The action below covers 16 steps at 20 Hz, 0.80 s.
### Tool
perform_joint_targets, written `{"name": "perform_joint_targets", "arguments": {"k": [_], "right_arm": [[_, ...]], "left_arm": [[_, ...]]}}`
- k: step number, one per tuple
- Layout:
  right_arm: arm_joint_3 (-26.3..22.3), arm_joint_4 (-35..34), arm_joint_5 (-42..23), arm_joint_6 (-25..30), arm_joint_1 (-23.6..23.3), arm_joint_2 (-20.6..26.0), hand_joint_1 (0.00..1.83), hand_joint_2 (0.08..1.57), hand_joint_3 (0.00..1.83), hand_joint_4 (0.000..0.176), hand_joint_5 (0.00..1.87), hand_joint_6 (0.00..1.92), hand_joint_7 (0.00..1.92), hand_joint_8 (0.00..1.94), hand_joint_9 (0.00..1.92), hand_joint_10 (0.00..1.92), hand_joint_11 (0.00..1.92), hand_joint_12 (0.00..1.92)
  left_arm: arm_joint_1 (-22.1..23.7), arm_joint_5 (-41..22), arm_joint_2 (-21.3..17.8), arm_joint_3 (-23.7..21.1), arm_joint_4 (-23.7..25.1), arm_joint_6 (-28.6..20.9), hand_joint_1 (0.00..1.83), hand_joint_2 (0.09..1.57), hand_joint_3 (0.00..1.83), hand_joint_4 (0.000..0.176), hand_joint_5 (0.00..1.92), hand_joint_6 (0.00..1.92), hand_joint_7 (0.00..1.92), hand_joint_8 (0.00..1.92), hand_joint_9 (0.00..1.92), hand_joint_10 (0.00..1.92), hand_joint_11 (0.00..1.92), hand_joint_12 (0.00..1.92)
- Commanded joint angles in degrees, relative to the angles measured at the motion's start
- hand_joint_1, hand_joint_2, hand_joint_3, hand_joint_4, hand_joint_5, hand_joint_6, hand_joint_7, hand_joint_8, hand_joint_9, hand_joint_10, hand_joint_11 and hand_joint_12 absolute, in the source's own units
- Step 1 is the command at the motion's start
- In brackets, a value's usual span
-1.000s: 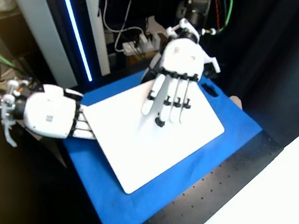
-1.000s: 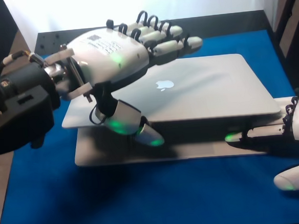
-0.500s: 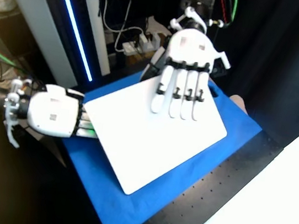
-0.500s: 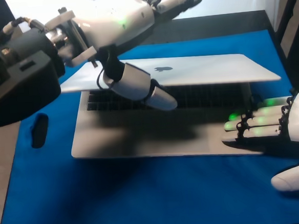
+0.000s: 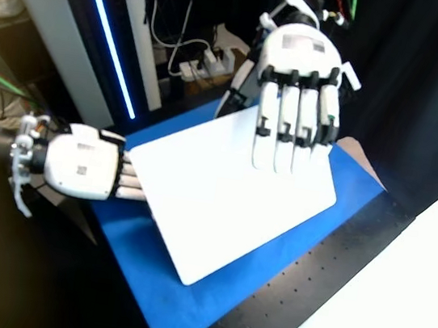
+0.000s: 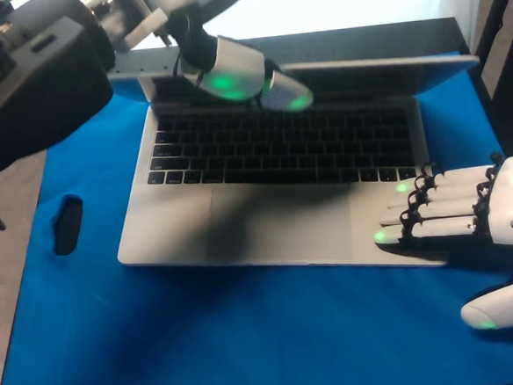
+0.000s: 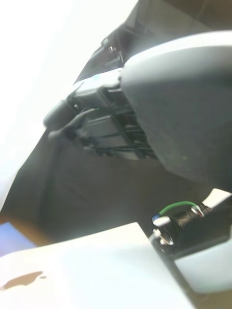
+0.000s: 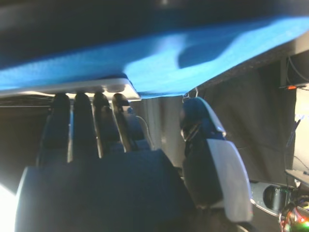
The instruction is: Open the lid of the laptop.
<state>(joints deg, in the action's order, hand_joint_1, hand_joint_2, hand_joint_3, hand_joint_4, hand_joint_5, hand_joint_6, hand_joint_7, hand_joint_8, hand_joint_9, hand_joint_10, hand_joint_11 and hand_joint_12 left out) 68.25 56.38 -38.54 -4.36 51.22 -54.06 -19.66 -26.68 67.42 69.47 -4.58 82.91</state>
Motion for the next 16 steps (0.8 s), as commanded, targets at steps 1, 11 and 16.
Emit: {"name": "perform_joint_targets", "arguments": {"k": [1, 11, 16], "right_arm": [[-0.27, 0.29, -3.34, 0.65, -0.61, -1.22, 0.00, 1.28, 0.00, 0.000, 0.09, 0.00, 0.07, 0.00, 0.01, 0.00, 0.00, 0.00], [0.31, 2.89, -3.34, 0.65, -2.98, -2.20, 0.00, 1.29, 0.00, 0.000, 0.10, 0.00, 0.07, 0.00, 0.00, 0.00, 0.00, 0.00], [0.65, 4.52, -3.35, 0.65, -4.10, -2.84, 0.00, 1.31, 0.01, 0.000, 0.09, 0.00, 0.05, 0.00, 0.00, 0.00, 0.00, 0.00]], "left_arm": [[1.37, -6.63, 0.38, 0.95, -0.70, 0.78, 0.68, 0.95, 0.00, 0.000, 0.23, 0.00, 0.34, 0.00, 0.44, 0.30, 0.18, 1.43], [6.67, 1.78, 4.79, 8.30, -7.65, 11.61, 0.64, 0.92, 0.00, 0.131, 0.00, 0.00, 0.00, 0.00, 0.00, 0.00, 0.00, 0.00], [8.44, 5.02, 7.85, 11.23, -19.71, 32.56, 0.60, 0.88, 0.00, 0.154, 0.00, 0.00, 0.00, 0.00, 0.00, 0.00, 0.00, 0.00]]}}
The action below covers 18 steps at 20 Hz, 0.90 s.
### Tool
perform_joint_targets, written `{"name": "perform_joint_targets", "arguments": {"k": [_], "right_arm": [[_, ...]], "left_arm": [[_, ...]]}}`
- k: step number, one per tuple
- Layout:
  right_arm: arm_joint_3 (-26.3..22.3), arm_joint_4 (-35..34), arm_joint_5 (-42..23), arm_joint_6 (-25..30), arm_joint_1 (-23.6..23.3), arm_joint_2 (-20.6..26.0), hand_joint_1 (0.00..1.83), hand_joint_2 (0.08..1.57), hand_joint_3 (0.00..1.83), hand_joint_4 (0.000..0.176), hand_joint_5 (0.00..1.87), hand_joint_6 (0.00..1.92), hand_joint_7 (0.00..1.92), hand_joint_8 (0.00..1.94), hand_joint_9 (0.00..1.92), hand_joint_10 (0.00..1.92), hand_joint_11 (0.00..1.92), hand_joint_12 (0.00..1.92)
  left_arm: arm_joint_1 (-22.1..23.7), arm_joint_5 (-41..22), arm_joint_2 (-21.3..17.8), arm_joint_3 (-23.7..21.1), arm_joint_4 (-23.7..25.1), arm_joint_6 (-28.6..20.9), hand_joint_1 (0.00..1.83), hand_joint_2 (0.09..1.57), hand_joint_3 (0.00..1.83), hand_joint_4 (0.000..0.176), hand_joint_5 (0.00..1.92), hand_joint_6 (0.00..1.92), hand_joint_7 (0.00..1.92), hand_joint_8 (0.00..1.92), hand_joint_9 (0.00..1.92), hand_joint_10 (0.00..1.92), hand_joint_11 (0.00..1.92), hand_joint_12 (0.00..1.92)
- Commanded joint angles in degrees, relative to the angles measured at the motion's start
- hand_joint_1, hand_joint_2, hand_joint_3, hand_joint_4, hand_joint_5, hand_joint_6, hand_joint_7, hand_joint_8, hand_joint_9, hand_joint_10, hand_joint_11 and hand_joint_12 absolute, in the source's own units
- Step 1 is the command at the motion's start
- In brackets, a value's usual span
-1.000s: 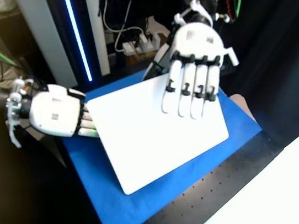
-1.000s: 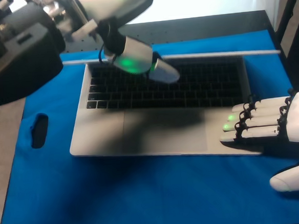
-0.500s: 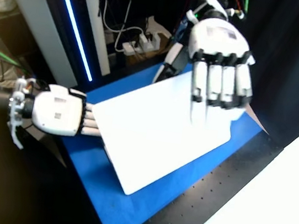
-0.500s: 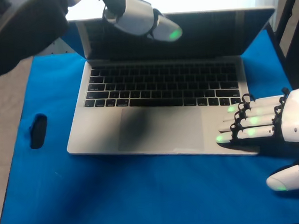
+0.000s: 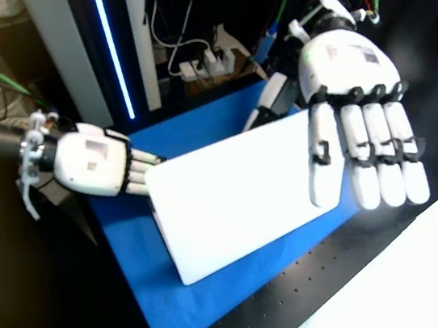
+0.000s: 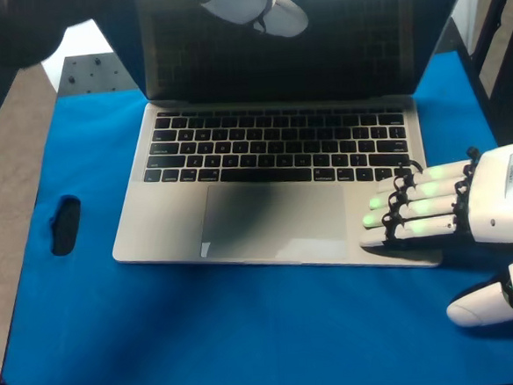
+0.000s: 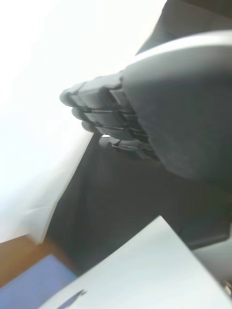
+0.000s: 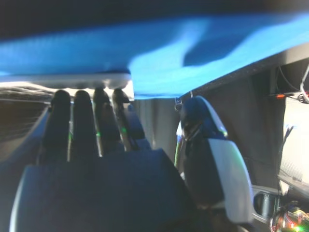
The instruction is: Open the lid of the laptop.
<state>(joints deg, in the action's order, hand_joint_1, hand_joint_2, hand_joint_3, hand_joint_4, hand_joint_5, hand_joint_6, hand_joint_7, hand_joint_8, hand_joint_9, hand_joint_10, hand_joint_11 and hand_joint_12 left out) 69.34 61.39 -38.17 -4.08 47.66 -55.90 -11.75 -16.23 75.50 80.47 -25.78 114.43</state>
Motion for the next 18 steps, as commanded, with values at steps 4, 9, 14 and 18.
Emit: {"name": "perform_joint_targets", "arguments": {"k": [4, 9, 14, 18], "right_arm": [[0.12, 1.00, -3.73, 0.37, -1.80, -2.02, 0.00, 1.30, 0.00, 0.000, 0.10, 0.01, 0.07, 0.01, 0.02, 0.01, 0.00, 0.00], [2.61, 6.48, -3.86, 7.96, -3.05, -4.08, 0.00, 1.28, 0.00, 0.000, 0.10, 0.01, 0.07, 0.01, 0.00, 0.00, 0.00, 0.00], [3.83, 10.20, -4.25, 10.09, -5.42, -5.05, 0.00, 1.28, 0.00, 0.000, 0.13, 0.01, 0.09, 0.01, 0.02, 0.00, 0.00, 0.00], [4.23, 15.54, -4.25, 12.47, -8.39, -5.25, 0.03, 1.29, 0.00, 0.000, 0.12, 0.00, 0.07, 0.00, 0.00, 0.00, 0.00, 0.00]], "left_arm": [[1.71, -4.08, 1.71, 4.61, -4.12, 3.84, 0.59, 1.02, 0.00, 0.167, 0.00, 0.00, 0.00, 0.00, 0.00, 0.00, 0.00, 0.00], [2.59, -0.37, 4.88, 11.83, -8.70, 3.86, 0.60, 0.90, 0.00, 0.176, 0.00, 0.00, 0.00, 0.00, 0.00, 0.00, 0.00, 0.00], [3.33, 1.42, 6.03, 14.87, -23.90, 21.15, 0.64, 0.89, 0.00, 0.176, 0.00, 0.00, 0.00, 0.00, 0.00, 0.00, 0.00, 0.00], [4.54, 3.19, 8.57, 19.13, -34.98, 33.41, 0.69, 0.90, 0.00, 0.176, 0.00, 0.00, 0.00, 0.00, 0.00, 0.00, 0.00, 0.00]]}}
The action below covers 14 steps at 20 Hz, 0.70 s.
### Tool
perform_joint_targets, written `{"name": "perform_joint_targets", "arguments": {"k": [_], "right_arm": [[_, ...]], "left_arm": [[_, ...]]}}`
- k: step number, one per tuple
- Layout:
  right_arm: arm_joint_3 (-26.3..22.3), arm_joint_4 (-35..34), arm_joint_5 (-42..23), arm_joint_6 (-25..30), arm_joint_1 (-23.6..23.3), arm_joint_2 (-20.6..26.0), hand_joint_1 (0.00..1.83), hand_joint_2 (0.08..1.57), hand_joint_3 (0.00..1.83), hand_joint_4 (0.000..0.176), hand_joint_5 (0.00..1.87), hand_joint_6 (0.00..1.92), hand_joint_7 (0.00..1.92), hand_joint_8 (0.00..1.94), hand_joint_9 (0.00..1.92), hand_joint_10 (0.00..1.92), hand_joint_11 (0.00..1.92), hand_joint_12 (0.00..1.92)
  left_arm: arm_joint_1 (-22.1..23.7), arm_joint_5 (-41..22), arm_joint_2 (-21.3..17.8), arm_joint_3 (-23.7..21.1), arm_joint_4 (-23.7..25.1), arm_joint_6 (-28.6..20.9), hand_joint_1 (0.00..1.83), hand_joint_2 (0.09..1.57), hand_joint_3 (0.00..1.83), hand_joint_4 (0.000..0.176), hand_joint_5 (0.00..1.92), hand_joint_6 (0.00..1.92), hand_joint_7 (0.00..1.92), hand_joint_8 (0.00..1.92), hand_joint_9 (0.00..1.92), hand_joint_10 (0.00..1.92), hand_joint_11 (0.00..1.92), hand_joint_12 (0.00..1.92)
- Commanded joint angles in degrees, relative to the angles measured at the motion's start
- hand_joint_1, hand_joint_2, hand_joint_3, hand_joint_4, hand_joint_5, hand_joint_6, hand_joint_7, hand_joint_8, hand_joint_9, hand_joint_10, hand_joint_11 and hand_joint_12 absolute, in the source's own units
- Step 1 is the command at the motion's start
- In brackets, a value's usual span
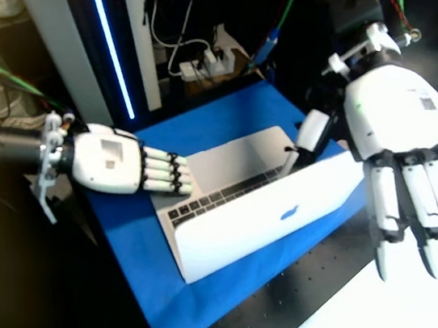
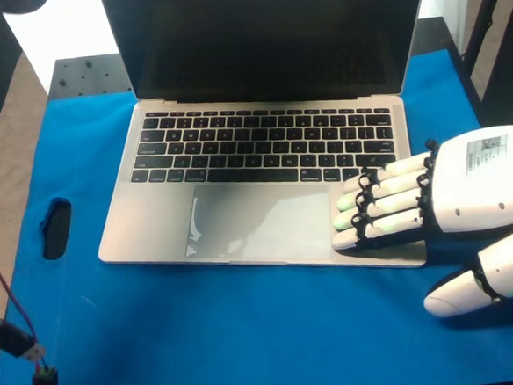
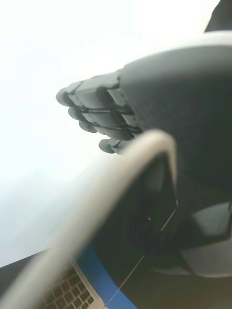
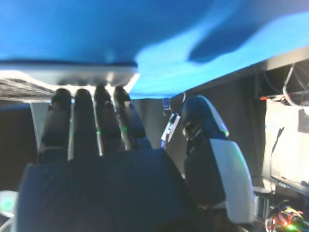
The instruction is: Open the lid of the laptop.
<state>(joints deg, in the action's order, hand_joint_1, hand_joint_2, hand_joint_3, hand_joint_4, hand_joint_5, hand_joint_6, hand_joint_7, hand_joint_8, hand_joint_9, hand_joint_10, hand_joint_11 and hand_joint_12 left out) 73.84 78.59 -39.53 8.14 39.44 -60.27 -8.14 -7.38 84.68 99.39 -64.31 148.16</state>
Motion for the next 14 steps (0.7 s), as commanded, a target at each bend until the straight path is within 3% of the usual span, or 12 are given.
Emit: {"name": "perform_joint_targets", "arguments": {"k": [1, 2, 3, 11, 14], "right_arm": [[-0.22, -0.99, -2.90, 0.44, -0.53, -1.04, 0.05, 1.29, 0.00, 0.000, 0.13, 0.00, 0.07, 0.00, 0.00, 0.00, 0.00, 0.00], [-0.13, -0.24, -2.91, 0.46, -0.93, -1.35, 0.06, 1.29, 0.00, 0.000, 0.13, 0.00, 0.08, 0.00, 0.00, 0.00, 0.00, 0.00], [0.02, 0.06, -2.96, 0.46, -1.11, -1.61, 0.04, 1.30, 0.00, 0.000, 0.15, 0.01, 0.09, 0.01, 0.02, 0.00, 0.00, 0.00], [0.41, 0.40, -3.71, 0.46, -1.59, -2.21, 0.00, 1.31, 0.00, 0.000, 0.13, 0.00, 0.07, 0.00, 0.01, 0.00, 0.00, 0.00], [0.38, 0.39, -3.74, 0.47, -1.69, -2.21, 0.00, 1.31, 0.00, 0.000, 0.14, 0.00, 0.08, 0.00, 0.02, 0.00, 0.00, 0.00]], "left_arm": [[1.29, -5.54, -0.11, 1.03, -0.95, 5.24, 0.68, 0.90, 0.00, 0.176, 0.00, 0.00, 0.00, 0.00, 0.00, 0.00, 0.00, 0.00], [1.77, -5.54, 0.65, 2.19, -8.19, 14.44, 0.71, 0.89, 0.00, 0.176, 0.00, 0.00, 0.00, 0.00, 0.00, 0.00, 0.00, 0.00], [2.06, -5.71, 1.39, 3.52, -11.64, 19.22, 0.71, 0.89, 0.00, 0.176, 0.00, 0.00, 0.00, 0.00, 0.00, 0.00, 0.00, 0.00], [2.81, -5.73, 2.58, 9.42, -18.51, 19.22, 0.57, 0.90, 0.00, 0.176, 0.00, 0.00, 0.00, 0.00, 0.00, 0.00, 0.00, 0.00], [2.58, -5.79, 2.59, 9.54, -18.82, 19.22, 0.61, 0.90, 0.00, 0.170, 0.00, 0.00, 0.00, 0.00, 0.00, 0.00, 0.00, 0.00]]}}
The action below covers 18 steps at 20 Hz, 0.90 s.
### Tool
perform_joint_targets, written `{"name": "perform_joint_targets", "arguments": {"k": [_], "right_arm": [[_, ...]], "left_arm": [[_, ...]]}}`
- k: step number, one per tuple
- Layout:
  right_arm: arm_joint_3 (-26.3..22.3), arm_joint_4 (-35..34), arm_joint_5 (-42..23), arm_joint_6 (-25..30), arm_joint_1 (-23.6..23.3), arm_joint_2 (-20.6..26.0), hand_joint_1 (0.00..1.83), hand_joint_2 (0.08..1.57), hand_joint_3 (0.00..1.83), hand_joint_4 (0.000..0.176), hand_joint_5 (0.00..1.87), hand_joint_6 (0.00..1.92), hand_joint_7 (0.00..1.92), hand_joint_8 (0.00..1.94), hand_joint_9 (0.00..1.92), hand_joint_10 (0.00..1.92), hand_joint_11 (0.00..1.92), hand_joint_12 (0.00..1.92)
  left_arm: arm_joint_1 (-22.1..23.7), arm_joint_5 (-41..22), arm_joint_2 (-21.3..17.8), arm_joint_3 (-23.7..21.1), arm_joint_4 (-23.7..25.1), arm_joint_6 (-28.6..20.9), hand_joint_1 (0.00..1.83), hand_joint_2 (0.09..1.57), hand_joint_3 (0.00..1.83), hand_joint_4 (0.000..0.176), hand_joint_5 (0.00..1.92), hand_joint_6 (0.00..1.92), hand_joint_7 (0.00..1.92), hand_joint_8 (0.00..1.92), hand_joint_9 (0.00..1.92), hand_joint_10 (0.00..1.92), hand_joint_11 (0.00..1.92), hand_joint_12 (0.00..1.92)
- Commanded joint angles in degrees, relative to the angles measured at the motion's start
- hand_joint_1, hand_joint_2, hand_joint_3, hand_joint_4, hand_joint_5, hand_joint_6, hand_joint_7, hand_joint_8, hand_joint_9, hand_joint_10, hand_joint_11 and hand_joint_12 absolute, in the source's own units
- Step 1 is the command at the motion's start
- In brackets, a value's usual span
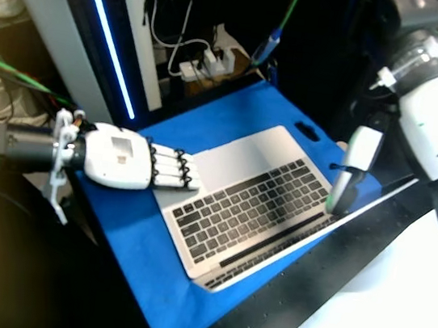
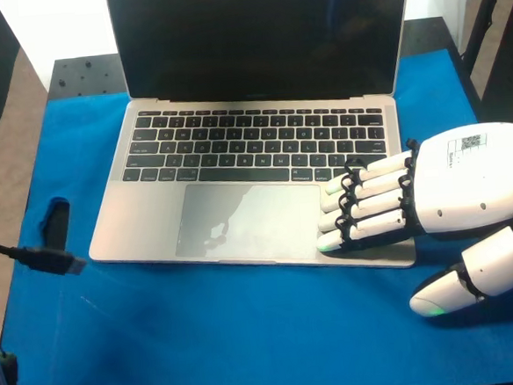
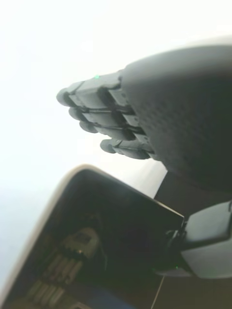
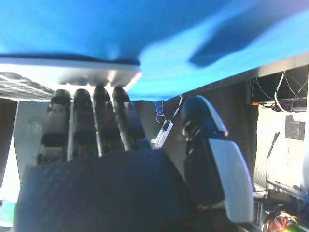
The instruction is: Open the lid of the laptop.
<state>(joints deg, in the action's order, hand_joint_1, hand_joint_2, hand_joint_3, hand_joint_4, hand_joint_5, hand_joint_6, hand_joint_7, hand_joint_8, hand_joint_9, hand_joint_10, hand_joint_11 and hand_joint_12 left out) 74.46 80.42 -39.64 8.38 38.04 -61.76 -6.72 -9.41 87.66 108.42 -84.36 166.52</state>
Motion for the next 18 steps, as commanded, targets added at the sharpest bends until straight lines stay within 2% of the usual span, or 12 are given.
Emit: {"name": "perform_joint_targets", "arguments": {"k": [1, 2, 3, 5, 8, 10, 12, 13, 14, 15, 17, 18], "right_arm": [[-0.26, -1.45, -3.63, 0.23, -0.28, -0.72, 0.00, 1.31, 0.00, 0.000, 0.14, 0.00, 0.08, 0.00, 0.02, 0.00, 0.00, 0.00], [-0.29, -1.45, -3.63, 0.23, -0.28, -0.72, 0.00, 1.31, 0.01, 0.000, 0.14, 0.00, 0.08, 0.00, 0.01, 0.00, 0.00, 0.00], [-0.36, -1.45, -3.63, 0.23, -0.28, -0.72, 0.00, 1.31, 0.00, 0.000, 0.13, 0.00, 0.07, 0.00, 0.00, 0.00, 0.00, 0.00], [-0.53, -1.45, -3.62, 0.23, -0.27, -0.72, 0.00, 1.31, 0.00, 0.000, 0.14, 0.01, 0.08, 0.00, 0.00, 0.00, 0.00, 0.00], [-0.68, -1.49, -3.59, 0.79, -0.24, -0.72, 0.00, 1.31, 0.00, 0.000, 0.13, 0.00, 0.07, 0.00, 0.00, 0.00, 0.00, 0.00], [-0.68, -1.53, -3.56, 1.03, -0.24, -0.72, 0.00, 1.30, 0.00, 0.000, 0.14, 0.01, 0.09, 0.01, 0.02, 0.01, 0.00, 0.00], [-0.77, -2.31, -3.52, 1.08, -0.23, -0.72, 0.00, 1.28, 0.00, 0.000, 0.12, 0.00, 0.06, 0.00, 0.00, 0.00, 0.00, 0.00], [-0.88, -2.87, -3.51, 1.08, -0.22, -0.72, 0.00, 1.28, 0.00, 0.000, 0.12, 0.00, 0.05, 0.00, 0.00, 0.00, 0.00, 0.00], [-1.04, -4.62, -3.51, 1.08, -0.11, -0.70, 0.00, 1.29, 0.00, 0.000, 0.12, 0.00, 0.04, 0.00, 0.00, 0.00, 0.00, 0.00], [-1.12, -7.72, -3.52, 1.08, 0.44, -0.47, 0.00, 1.28, 0.00, 0.000, 0.15, 0.01, 0.07, 0.01, 0.00, 0.00, 0.00, 0.00], [-1.11, -10.60, -3.53, 1.07, 0.56, 0.11, 0.00, 1.28, 0.00, 0.000, 0.12, 0.00, 0.07, 0.01, 0.00, 0.00, 0.00, 0.00], [-1.09, -12.74, -3.53, 1.07, 0.56, 0.63, 0.00, 1.30, 0.00, 0.000, 0.10, 0.00, 0.05, 0.00, 0.00, 0.00, 0.00, 0.00]], "left_arm": [[0.91, -3.76, -0.52, -0.18, 1.13, 0.86, 0.63, 0.90, 0.00, 0.172, 0.00, 0.00, 0.00, 0.00, 0.00, 0.00, 0.00, 0.00], [0.71, -3.88, -1.00, -1.48, 1.39, 0.82, 0.61, 0.89, 0.00, 0.164, 0.00, 0.00, 0.00, 0.00, 0.00, 0.00, 0.00, 0.00], [0.45, -4.17, -1.79, -3.44, 4.97, -2.59, 0.60, 0.88, 0.00, 0.161, 0.00, 0.00, 0.00, 0.00, 0.00, 0.00, 0.00, 0.00], [-0.41, -5.59, -4.00, -7.98, 14.74, -14.10, 0.61, 0.89, 0.00, 0.170, 0.00, 0.00, 0.00, 0.00, 0.00, 0.00, 0.00, 0.00], [-2.23, -9.83, -7.05, -14.42, 35.55, -39.29, 0.62, 0.91, 0.01, 0.176, 0.00, 0.00, 0.00, 0.00, 0.00, 0.00, 0.00, 0.00], [-3.37, -13.44, -9.32, -18.48, 44.98, -49.63, 0.56, 0.91, 0.00, 0.176, 0.00, 0.00, 0.00, 0.00, 0.00, 0.00, 0.00, 0.00], [-5.08, -18.33, -12.93, -24.67, 51.62, -53.81, 0.55, 0.89, 0.00, 0.153, 0.00, 0.00, 0.00, 0.00, 0.00, 0.00, 0.00, 0.00], [-5.92, -19.87, -14.08, -26.70, 52.97, -54.11, 0.57, 0.88, 0.00, 0.161, 0.00, 0.00, 0.00, 0.00, 0.00, 0.00, 0.00, 0.00], [-7.87, -23.50, -16.42, -30.87, 55.53, -54.28, 0.57, 0.89, 0.00, 0.156, 0.00, 0.00, 0.00, 0.00, 0.00, 0.00, 0.00, 0.00], [-10.58, -27.96, -19.12, -35.70, 58.12, -54.56, 0.56, 0.87, 0.00, 0.130, 0.00, 0.00, 0.00, 0.00, 0.00, 0.00, 0.00, 0.00], [-13.40, -32.23, -21.45, -39.52, 60.42, -55.91, 0.49, 0.85, 0.00, 0.084, 0.00, 0.00, 0.00, 0.00, 0.00, 0.00, 0.00, 0.00], [-14.93, -34.32, -22.96, -41.55, 62.43, -57.75, 0.48, 0.82, 0.00, 0.084, 0.00, 0.00, 0.00, 0.00, 0.06, 0.01, 0.00, 0.53]]}}
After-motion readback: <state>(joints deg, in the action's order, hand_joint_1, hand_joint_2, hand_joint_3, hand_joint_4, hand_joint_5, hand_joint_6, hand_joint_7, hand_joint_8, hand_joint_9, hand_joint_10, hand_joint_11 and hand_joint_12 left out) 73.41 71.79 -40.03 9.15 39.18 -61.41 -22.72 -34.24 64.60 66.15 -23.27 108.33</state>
